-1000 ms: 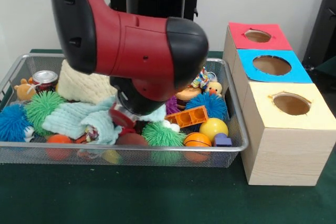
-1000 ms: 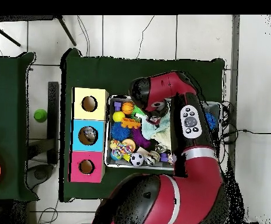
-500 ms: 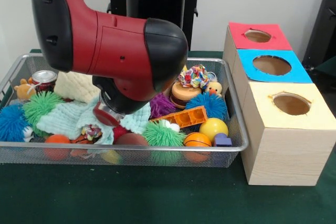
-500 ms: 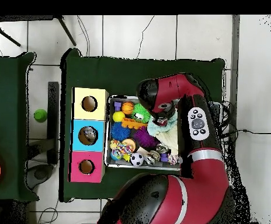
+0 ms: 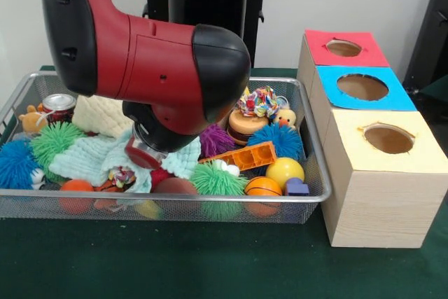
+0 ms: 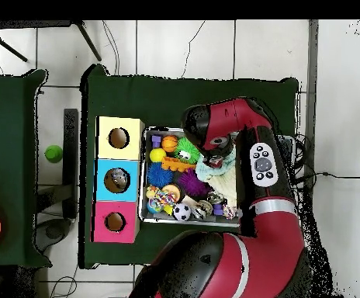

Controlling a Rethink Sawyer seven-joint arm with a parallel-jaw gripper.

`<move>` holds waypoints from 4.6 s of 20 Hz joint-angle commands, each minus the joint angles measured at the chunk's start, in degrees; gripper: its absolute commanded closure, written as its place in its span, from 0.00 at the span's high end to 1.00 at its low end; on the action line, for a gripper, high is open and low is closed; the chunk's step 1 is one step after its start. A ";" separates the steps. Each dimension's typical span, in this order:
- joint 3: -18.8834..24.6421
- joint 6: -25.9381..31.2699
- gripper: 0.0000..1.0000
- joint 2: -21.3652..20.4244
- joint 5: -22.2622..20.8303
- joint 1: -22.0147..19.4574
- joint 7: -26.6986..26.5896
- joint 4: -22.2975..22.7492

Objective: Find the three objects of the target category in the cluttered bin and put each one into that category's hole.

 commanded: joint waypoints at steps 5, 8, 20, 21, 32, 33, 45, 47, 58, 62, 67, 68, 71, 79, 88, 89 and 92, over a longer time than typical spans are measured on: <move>1.53 7.27 0.00 -7.86 4.52 -5.70 -17.74 8.42; 1.55 10.88 0.00 -11.12 4.35 -7.10 -23.33 8.66; 0.12 14.14 0.00 -13.64 -3.55 -7.91 -34.05 4.74; -0.07 14.13 0.00 -13.66 -3.64 -7.55 -33.69 4.96; -1.08 16.37 0.00 -14.87 -2.75 -5.68 -32.44 5.87; -1.11 16.30 0.00 -14.99 -2.69 -5.74 -32.52 5.94; -1.05 16.15 0.00 -15.15 -3.32 -6.04 -33.32 5.35; -1.10 16.00 0.00 -15.44 -3.24 -6.03 -33.13 5.86; -1.10 15.58 0.00 -15.80 -2.40 -5.86 -31.69 7.35; -0.63 16.27 0.00 -16.25 -0.54 -5.85 -30.03 8.19; -0.12 16.58 0.00 -16.27 1.10 -6.04 -28.52 8.52; -0.03 16.60 0.00 -16.25 1.37 -6.04 -28.19 8.52; -0.05 16.19 0.00 -16.27 1.50 -5.65 -27.49 8.72; 1.38 20.29 0.00 -15.04 5.81 -3.60 -21.92 5.47; 1.48 20.74 0.00 -13.48 6.43 -3.72 -23.27 3.52; 1.34 20.91 1.00 -13.36 6.40 -3.58 -23.42 3.19; 1.35 21.11 1.00 -13.15 6.49 -3.35 -23.09 2.88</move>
